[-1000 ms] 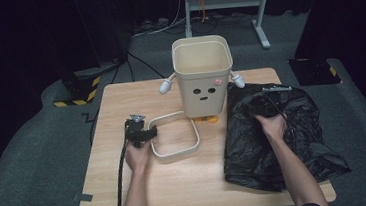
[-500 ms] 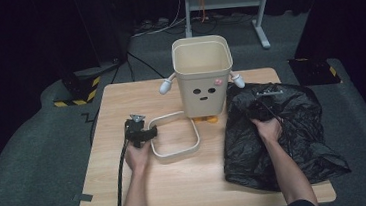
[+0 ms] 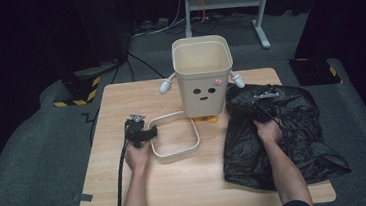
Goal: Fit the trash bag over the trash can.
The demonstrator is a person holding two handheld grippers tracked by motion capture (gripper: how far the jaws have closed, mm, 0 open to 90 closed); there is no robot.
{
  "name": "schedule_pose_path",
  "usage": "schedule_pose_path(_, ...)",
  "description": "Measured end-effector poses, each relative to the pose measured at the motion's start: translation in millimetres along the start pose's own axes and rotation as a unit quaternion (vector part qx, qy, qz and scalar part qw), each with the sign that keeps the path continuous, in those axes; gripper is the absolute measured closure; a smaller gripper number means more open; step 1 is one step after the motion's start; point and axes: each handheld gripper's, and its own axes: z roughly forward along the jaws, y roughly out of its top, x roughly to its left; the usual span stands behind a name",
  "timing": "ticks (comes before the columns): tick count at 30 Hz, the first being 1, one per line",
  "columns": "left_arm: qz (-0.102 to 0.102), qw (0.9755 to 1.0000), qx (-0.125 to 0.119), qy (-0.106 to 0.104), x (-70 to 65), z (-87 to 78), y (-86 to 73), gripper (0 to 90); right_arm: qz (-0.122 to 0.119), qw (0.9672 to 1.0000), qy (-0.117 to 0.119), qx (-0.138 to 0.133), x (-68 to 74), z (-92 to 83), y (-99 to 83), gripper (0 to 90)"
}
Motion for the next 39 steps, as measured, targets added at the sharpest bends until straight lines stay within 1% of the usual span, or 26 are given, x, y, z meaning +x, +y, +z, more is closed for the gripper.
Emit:
schedule_pose_path(3, 0.0, 1.0, 0.0, 0.0, 0.0, 0.0, 0.0, 33.0, -0.007, 1.0, 0.0, 0.0, 1.4, 0.4, 0.5, 84.0)
schedule_pose_path(4, 0.0, 1.0, 0.0, 0.0, 0.0, 0.0, 0.0, 33.0, -0.006, 1.0, -0.001, -0.001, 1.8, 0.5, 0.3, 86.6)
schedule_pose_path(6, 0.0, 1.0, 0.0, 0.0, 0.0, 0.0, 0.1, 33.0, -0.004, 1.0, -0.001, -0.002, 2.1, 0.8, 0.2, 88.9)
schedule_pose_path(8, 0.0, 1.0, 0.0, 0.0, 0.0, 0.0, 0.0, 33.0, -0.008, 1.0, 0.0, 0.0, 2.0, 1.0, 1.0, 89.3)
schedule_pose_path(11, 0.0, 1.0, 0.0, 0.0, 0.0, 0.0, 0.0, 32.9, -0.003, 0.9999, 0.014, 0.001, -1.1, 0.4, 0.7, 89.6)
schedule_pose_path(14, 0.0, 1.0, 0.0, -0.001, -0.1, 0.0, 0.0, 32.9, -0.003, 0.9997, 0.022, 0.003, -4.3, -3.6, 1.4, 89.6)
schedule_pose_path(16, 0.0, 1.0, 0.0, -0.001, -0.1, 0.0, 0.0, 32.8, 0.009, 0.9994, 0.032, -0.007, -6.8, -11.4, 4.3, 89.6)
schedule_pose_path(17, 0.0, 1.0, 0.0, -0.001, -0.1, 0.0, 0.0, 32.9, 0.009, 0.9992, 0.036, -0.014, -7.4, -16.3, 6.2, 89.7)
schedule_pose_path(21, 0.0, 1.0, 0.0, 0.0, -0.1, 0.1, 0.0, 32.9, -0.007, 0.9985, 0.047, -0.029, -8.2, -33.1, 14.6, 89.8)
schedule_pose_path(22, 0.0, 1.0, 0.0, 0.0, -0.1, 0.0, 0.0, 32.9, -0.006, 0.9983, 0.049, -0.032, -9.1, -36.8, 16.5, 89.8)
schedule_pose_path(26, 0.0, 1.0, 0.0, 0.0, -0.1, 0.1, 0.0, 32.8, -0.009, 0.9974, 0.052, -0.048, -14.6, -50.6, 24.5, 89.9)
schedule_pose_path(28, 0.0, 1.0, 0.0, 0.0, -0.1, 0.0, 0.0, 32.9, -0.007, 0.9968, 0.055, -0.058, -17.0, -57.7, 26.9, 89.9)
schedule_pose_path(31, 0.0, 1.0, 0.0, 0.0, 0.0, 0.0, 0.0, 32.8, -0.012, 0.9966, 0.054, -0.061, -20.0, -65.9, 30.2, 89.9)
schedule_pose_path(37, 0.0, 1.0, 0.0, 0.0, 0.0, 0.1, 0.1, 32.9, -0.01, 0.9964, 0.05, -0.067, -25.5, -76.5, 37.4, 89.9)
schedule_pose_path(39, 0.0, 1.0, 0.0, 0.0, 0.0, 0.1, 0.1, 32.9, -0.007, 0.9962, 0.054, -0.068, -26.7, -79.0, 39.0, 89.9)
